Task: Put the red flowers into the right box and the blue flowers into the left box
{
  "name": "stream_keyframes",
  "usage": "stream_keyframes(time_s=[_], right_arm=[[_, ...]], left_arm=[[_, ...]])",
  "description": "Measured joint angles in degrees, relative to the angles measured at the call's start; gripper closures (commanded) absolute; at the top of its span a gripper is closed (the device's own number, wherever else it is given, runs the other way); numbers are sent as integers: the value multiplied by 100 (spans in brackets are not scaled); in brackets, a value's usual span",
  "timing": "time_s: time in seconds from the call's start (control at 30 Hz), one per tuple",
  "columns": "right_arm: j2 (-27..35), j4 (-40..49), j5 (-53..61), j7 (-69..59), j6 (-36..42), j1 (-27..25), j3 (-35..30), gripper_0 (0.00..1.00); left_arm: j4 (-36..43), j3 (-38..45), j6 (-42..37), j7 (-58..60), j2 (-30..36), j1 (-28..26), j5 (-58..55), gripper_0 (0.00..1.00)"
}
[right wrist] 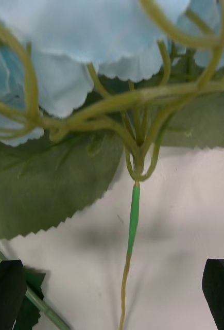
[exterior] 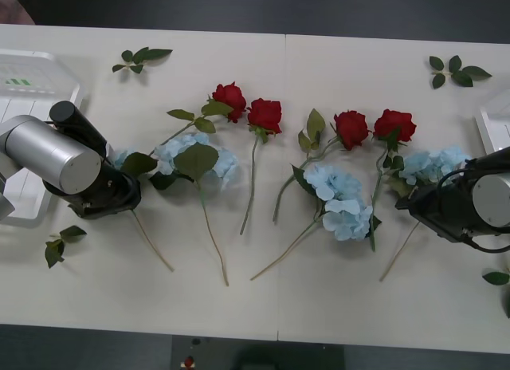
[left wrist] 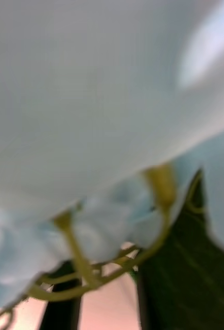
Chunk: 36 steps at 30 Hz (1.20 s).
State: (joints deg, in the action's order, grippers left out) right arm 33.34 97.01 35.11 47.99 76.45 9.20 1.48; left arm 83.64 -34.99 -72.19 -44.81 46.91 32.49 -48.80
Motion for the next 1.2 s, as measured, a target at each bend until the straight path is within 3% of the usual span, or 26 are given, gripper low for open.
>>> stream_keyframes(time_s=[0.53,0.57,0.63,0.67,0.7,0.73,1.0,1.03,1.07,1.13,1.2], right_arm=[[-202,-325,-50,1,-185,0,34,0],[-202,-325,-85,1,-186,0,67,11],[-202,-325,-110,1,-187,0,134,54],[-202,-326,-110,1,-187,0,170,84],[-202,-326,-110,0,-188,0,200,96],[-202,-329,-109,0,-188,0,226,100],[-202,-350,-107,0,-193,0,245,100],[-202,-350,-106,0,-201,0,245,100],[-202,-351,-106,0,-220,0,245,100],[-202,-351,-106,0,-300,0,245,100],[-202,-351,-104,0,-362,0,239,100]], left_arm=[[90,25,-9,1,55,0,143,100],[196,73,-58,1,112,0,143,100],[460,231,-264,1,255,0,133,100],[628,349,-395,1,348,0,95,100],[785,483,-497,1,445,0,29,100],[938,643,-580,1,553,0,-74,100],[1407,1993,-1304,-117,1173,0,-692,100],[1407,2070,-1396,-207,1201,0,-715,80],[1407,2094,-1440,-293,1217,0,-716,37],[1406,2023,-1444,-405,1222,0,-710,0],[1410,1804,-1353,-405,1222,0,-648,0]])
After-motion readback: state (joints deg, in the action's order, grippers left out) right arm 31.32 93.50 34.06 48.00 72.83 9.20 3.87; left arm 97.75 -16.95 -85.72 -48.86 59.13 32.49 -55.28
